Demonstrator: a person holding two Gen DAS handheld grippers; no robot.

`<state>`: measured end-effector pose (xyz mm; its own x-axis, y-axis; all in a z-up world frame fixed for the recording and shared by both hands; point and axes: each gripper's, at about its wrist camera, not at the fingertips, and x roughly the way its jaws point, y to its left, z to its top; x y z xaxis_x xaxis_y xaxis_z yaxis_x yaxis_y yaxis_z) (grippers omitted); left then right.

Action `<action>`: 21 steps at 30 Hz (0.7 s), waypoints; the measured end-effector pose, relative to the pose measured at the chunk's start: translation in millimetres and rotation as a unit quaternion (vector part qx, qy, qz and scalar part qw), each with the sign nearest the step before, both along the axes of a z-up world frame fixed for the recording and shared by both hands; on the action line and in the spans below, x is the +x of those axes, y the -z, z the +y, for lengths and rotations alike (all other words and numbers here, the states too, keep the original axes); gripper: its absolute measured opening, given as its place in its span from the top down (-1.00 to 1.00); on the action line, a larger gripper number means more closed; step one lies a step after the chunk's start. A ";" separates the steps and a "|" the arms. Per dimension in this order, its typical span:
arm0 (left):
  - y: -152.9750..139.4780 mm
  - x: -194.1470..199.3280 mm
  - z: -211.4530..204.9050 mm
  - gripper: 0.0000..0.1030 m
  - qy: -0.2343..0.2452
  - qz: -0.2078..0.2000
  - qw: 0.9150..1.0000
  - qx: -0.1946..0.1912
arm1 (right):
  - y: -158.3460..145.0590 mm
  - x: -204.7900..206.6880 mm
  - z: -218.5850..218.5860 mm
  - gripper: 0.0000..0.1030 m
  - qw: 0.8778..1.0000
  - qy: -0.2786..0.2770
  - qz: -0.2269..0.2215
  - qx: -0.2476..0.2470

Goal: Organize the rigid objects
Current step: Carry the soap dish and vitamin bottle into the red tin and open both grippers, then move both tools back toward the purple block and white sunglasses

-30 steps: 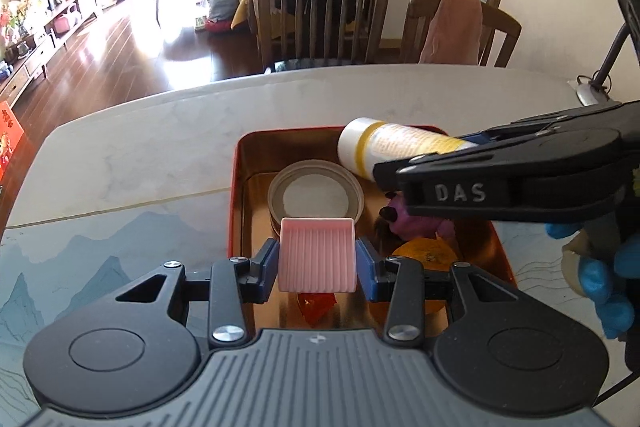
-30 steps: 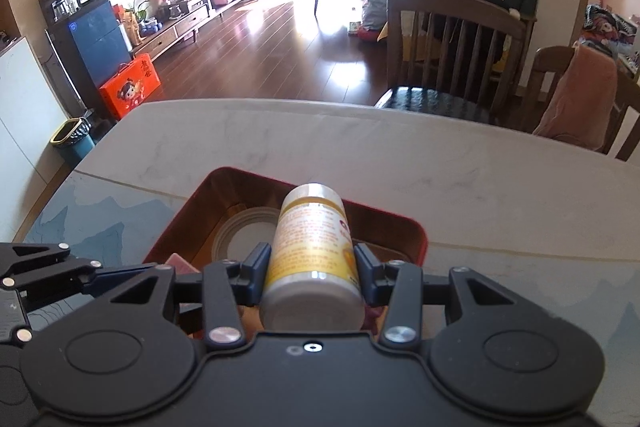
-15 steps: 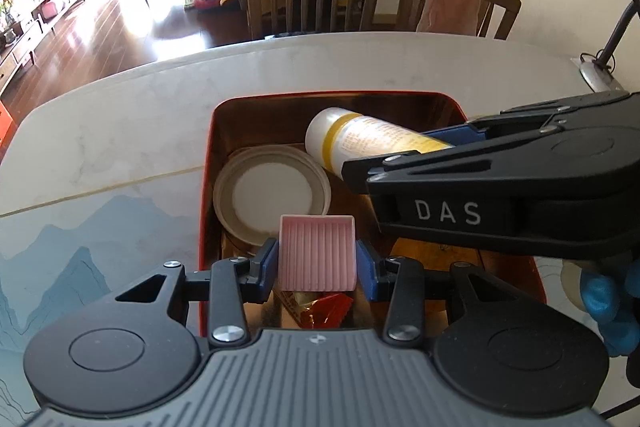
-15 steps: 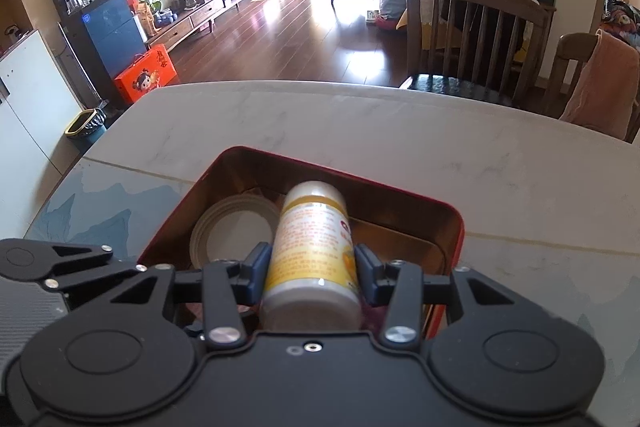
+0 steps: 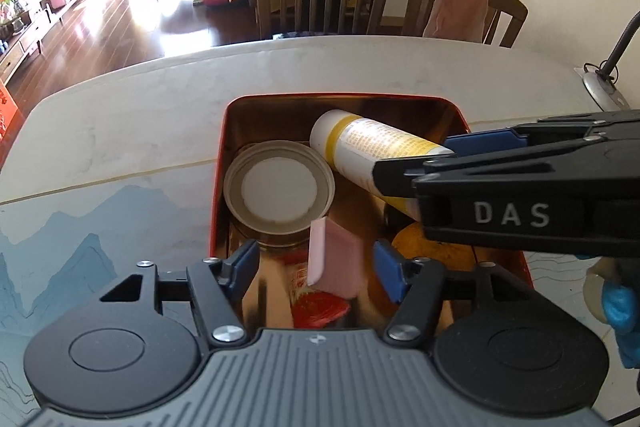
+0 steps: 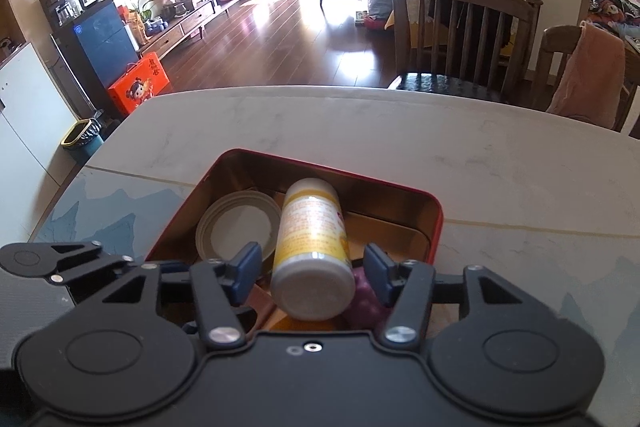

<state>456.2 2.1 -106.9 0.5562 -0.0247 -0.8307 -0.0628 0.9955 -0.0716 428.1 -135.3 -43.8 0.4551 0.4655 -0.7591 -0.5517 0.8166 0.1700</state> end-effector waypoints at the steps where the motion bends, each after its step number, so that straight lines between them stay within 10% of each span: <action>1: -1.0 -1.9 -0.7 -0.21 0.000 -0.001 1.000 0.001 | -2.0 -1.6 -0.4 -0.11 1.000 0.002 0.000 0.001; 21: -54.0 -87.1 1.2 -0.21 0.001 -0.067 0.998 0.002 | -55.2 -76.8 -26.0 -0.44 0.999 0.008 -0.041 0.024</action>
